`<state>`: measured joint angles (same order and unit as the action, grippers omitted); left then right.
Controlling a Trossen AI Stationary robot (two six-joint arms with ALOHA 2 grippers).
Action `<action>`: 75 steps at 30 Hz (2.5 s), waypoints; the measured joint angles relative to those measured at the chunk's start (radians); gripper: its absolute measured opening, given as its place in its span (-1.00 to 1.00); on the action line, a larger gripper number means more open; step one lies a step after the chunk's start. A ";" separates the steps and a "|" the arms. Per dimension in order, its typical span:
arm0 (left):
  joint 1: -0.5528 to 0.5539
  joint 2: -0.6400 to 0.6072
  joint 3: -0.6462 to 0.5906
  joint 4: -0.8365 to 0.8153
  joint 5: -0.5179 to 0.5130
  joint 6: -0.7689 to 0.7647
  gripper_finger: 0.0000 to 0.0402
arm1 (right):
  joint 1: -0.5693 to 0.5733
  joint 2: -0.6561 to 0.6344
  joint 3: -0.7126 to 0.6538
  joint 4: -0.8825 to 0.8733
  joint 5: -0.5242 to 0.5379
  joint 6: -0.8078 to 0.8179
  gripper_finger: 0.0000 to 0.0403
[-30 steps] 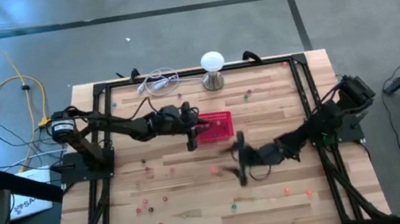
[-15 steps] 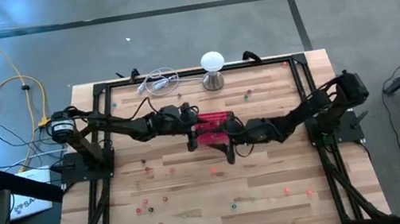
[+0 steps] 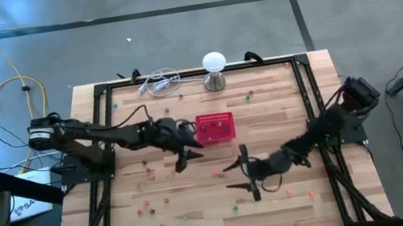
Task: Pick & Place Dice
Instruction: Put the orange dice into the bin
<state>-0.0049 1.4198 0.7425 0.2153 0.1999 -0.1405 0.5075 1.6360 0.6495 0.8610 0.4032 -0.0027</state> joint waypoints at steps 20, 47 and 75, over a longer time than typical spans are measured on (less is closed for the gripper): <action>-0.196 -0.094 0.000 -0.234 -0.179 -0.441 -0.23 | 0.016 0.066 -0.001 -0.602 0.088 0.313 0.15; -0.244 -0.094 0.000 -0.253 -0.277 -0.459 -0.23 | -0.245 0.378 0.002 -0.073 -0.206 0.037 0.15; -0.243 -0.094 0.000 -0.261 -0.307 -0.435 -0.23 | -0.342 0.464 0.151 -0.161 -0.359 0.047 0.15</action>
<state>-0.2478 1.3258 0.7422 -0.0456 -0.1070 -0.5758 0.1654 2.1002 0.8009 0.7002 0.0445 0.0441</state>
